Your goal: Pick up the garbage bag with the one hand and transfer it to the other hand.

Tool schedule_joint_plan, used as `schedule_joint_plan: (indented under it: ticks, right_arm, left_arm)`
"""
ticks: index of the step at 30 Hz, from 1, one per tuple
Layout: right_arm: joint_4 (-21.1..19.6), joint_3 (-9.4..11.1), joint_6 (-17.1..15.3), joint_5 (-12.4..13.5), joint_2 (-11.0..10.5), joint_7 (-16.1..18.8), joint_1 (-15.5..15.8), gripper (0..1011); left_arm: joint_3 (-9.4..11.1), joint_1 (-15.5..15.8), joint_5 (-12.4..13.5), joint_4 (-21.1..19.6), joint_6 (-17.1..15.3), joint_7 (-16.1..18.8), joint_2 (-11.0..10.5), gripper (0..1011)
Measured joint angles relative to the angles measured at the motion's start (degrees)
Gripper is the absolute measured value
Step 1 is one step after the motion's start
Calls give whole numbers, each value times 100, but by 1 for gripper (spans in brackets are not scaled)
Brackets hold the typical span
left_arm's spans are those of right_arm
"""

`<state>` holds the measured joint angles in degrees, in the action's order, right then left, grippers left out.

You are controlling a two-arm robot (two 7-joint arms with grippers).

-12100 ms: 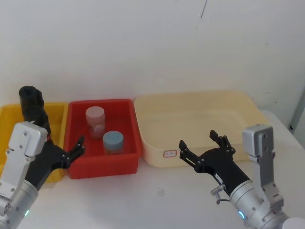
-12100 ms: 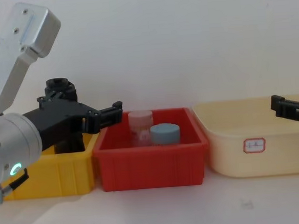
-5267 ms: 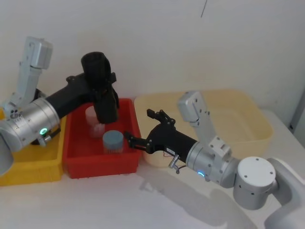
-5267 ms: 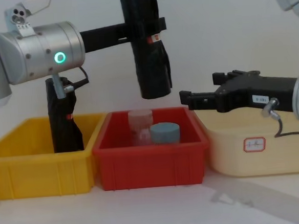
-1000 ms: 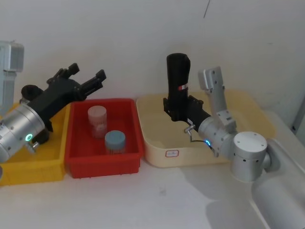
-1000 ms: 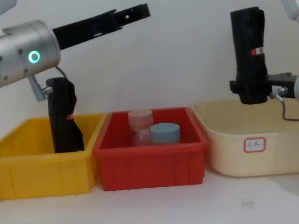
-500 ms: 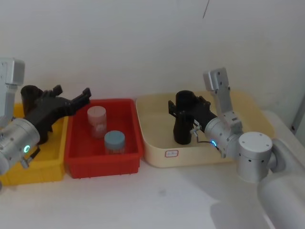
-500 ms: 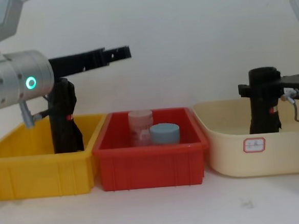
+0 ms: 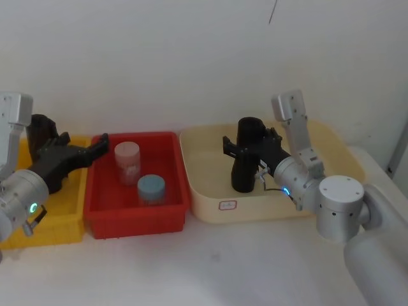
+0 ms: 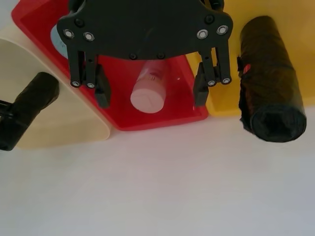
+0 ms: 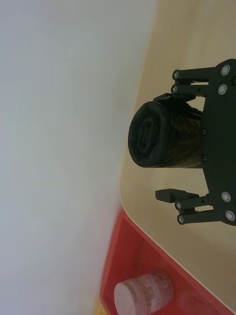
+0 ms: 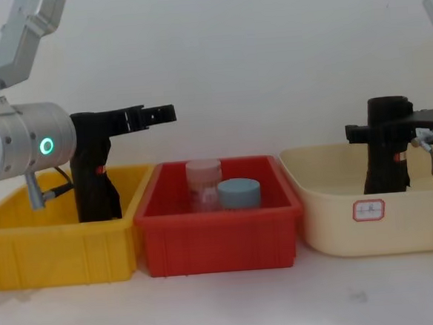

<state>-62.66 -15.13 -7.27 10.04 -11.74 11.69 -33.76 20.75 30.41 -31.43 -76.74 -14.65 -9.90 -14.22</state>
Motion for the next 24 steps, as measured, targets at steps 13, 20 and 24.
schedule_joint_plan:
  ticks: [13, 20, 24]
  right_arm:
    - [-189, 29, 159, -111, -30, -86, 44, 1000]
    - [-457, 15, 385, -305, -117, -173, 106, 1000]
    - [-697, -35, 535, -454, -222, -177, 170, 1000]
  left_arm:
    - [0, -5, 50, 54, -93, 148, 21, 1001]
    - [0, -5, 63, 69, -115, 185, 25, 1001]
    - [0, -5, 68, 74, -126, 201, 27, 1002]
